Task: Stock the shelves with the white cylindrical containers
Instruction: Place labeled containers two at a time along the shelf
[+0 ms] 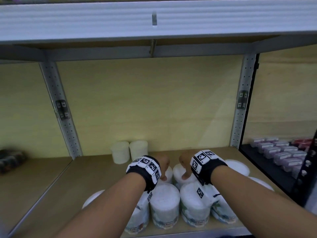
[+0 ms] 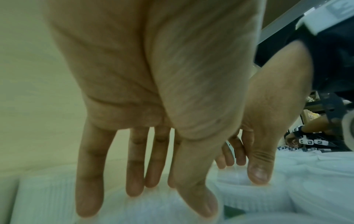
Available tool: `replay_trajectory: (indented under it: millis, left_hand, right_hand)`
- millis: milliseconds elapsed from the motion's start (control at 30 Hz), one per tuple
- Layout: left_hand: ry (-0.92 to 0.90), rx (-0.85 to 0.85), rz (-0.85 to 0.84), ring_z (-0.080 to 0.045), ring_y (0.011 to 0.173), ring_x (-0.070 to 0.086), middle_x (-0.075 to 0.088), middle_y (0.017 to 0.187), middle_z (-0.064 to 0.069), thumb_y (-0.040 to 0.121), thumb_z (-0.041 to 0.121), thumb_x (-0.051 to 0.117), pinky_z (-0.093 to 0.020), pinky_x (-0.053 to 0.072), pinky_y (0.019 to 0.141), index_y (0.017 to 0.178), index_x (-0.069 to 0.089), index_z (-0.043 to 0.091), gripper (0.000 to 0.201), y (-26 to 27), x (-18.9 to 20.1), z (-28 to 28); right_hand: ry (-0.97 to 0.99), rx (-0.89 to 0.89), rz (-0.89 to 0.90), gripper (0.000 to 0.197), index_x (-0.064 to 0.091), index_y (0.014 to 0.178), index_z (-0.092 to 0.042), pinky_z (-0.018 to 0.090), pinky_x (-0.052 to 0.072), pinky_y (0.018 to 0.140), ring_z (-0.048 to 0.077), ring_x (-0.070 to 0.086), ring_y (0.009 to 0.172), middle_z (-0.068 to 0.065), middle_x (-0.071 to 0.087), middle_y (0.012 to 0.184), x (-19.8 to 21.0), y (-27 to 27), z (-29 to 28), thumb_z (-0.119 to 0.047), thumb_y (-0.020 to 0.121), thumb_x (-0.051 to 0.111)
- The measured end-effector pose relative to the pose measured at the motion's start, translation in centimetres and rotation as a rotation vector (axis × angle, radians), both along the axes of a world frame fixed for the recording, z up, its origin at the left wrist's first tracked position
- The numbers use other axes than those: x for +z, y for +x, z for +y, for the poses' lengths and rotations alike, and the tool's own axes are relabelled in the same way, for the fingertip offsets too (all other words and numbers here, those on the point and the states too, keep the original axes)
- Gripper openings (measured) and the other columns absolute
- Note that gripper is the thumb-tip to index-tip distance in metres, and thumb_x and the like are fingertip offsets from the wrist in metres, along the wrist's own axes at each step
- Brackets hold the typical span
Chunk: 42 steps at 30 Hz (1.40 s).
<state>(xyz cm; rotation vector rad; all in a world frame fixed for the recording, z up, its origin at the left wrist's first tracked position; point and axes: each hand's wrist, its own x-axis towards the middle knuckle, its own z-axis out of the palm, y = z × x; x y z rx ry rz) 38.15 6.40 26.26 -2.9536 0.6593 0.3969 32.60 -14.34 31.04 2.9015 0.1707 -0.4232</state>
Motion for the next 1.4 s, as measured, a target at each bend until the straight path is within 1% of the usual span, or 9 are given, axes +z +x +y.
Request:
replay_trajectory:
  millis: [167, 233, 567, 767, 933, 1100, 1200, 1300, 1400]
  left_hand:
    - [0.0, -0.073, 0.009, -0.027, 0.077, 0.061, 0.066, 0.094, -0.011, 0.07, 0.038, 0.077, -0.032, 0.048, 0.067, 0.084, 0.047, 0.018, 0.039, -11.7, 10.6, -0.8]
    - [-0.027, -0.076, 0.02, -0.025, 0.079, 0.054, 0.064, 0.101, -0.015, 0.077, 0.027, 0.075, -0.032, 0.042, 0.068, 0.087, 0.051, 0.013, 0.03, -13.6, 11.8, -0.8]
    - [-0.098, -0.079, 0.007, -0.02, 0.083, 0.048, 0.061, 0.115, -0.019, 0.083, 0.021, 0.069, -0.029, 0.037, 0.069, 0.105, 0.056, 0.004, 0.03, -14.5, 11.6, -0.5]
    - [-0.099, -0.079, -0.017, -0.024, 0.084, 0.049, 0.058, 0.12, -0.017, 0.083, 0.022, 0.069, -0.035, 0.045, 0.075, 0.114, 0.056, 0.003, 0.038, -15.0, 11.9, -0.2]
    - [-0.111, -0.076, -0.01, -0.031, 0.103, 0.058, 0.056, 0.123, -0.016, 0.084, 0.022, 0.068, -0.036, 0.048, 0.084, 0.116, 0.055, 0.003, 0.039, -15.1, 12.0, 0.0]
    - [-0.142, -0.063, 0.016, -0.026, 0.099, 0.058, 0.06, 0.122, -0.013, 0.085, 0.025, 0.067, -0.035, 0.049, 0.087, 0.118, 0.057, 0.005, 0.039, -14.8, 12.2, 0.4]
    - [-0.193, -0.046, 0.029, -0.026, 0.106, 0.06, 0.062, 0.12, -0.009, 0.085, 0.025, 0.065, -0.037, 0.051, 0.093, 0.114, 0.061, 0.011, 0.033, -14.2, 12.2, 1.0]
    - [-0.236, -0.03, 0.04, -0.025, 0.108, 0.059, 0.061, 0.121, -0.007, 0.086, 0.025, 0.063, -0.037, 0.05, 0.095, 0.115, 0.061, 0.012, 0.032, -13.4, 12.4, 1.8]
    - [-0.253, -0.019, 0.042, -0.024, 0.111, 0.057, 0.059, 0.124, -0.007, 0.089, 0.024, 0.059, -0.031, 0.046, 0.092, 0.121, 0.059, 0.01, 0.034, -12.5, 12.9, 2.9]
  right_hand:
    - [0.099, 0.012, -0.062, 0.07, 0.061, 0.076, -0.023, 0.033, 0.054, 0.057, 0.015, 0.062, 0.056, -0.005, 0.067, 0.071, -4.4, 3.4, -1.4, -0.078, 0.032, 0.066]
    - [0.134, -0.015, -0.047, 0.072, 0.062, 0.08, -0.02, 0.031, 0.053, 0.054, 0.016, 0.063, 0.057, -0.005, 0.068, 0.073, -4.6, 3.4, -1.7, -0.076, 0.034, 0.066]
    - [0.122, 0.012, -0.09, 0.062, 0.046, 0.079, -0.031, 0.037, 0.056, 0.059, 0.023, 0.067, 0.069, -0.001, 0.067, 0.079, -2.2, 0.0, -0.9, -0.08, 0.041, 0.052]
    - [0.156, -0.051, -0.104, 0.065, 0.041, 0.08, -0.037, 0.044, 0.058, 0.066, 0.024, 0.067, 0.069, 0.0, 0.066, 0.081, -4.2, 2.1, -1.2, -0.085, 0.037, 0.049]
    - [0.142, -0.055, -0.098, 0.064, 0.037, 0.079, -0.038, 0.044, 0.058, 0.064, 0.024, 0.066, 0.067, 0.001, 0.065, 0.08, -5.5, 3.4, -1.8, -0.084, 0.036, 0.051]
    - [0.107, -0.093, -0.031, 0.065, 0.046, 0.071, -0.037, 0.04, 0.058, 0.059, 0.021, 0.065, 0.059, -0.002, 0.065, 0.071, -6.0, 4.9, -2.6, -0.085, 0.029, 0.056]
    - [0.117, -0.089, -0.024, 0.077, 0.057, 0.074, -0.025, 0.041, 0.059, 0.065, 0.02, 0.067, 0.065, -0.004, 0.068, 0.073, -0.9, 1.1, 0.1, -0.088, 0.031, 0.05]
    - [0.065, -0.013, -0.025, 0.069, 0.058, 0.08, -0.026, 0.036, 0.055, 0.071, 0.021, 0.066, 0.078, -0.004, 0.069, 0.086, 2.4, -0.4, 2.1, -0.085, 0.046, 0.046]
    - [0.089, -0.08, 0.057, 0.064, 0.061, 0.07, -0.024, 0.032, 0.055, 0.059, 0.018, 0.065, 0.062, -0.006, 0.069, 0.069, 0.6, 3.4, 1.1, -0.085, 0.053, 0.051]
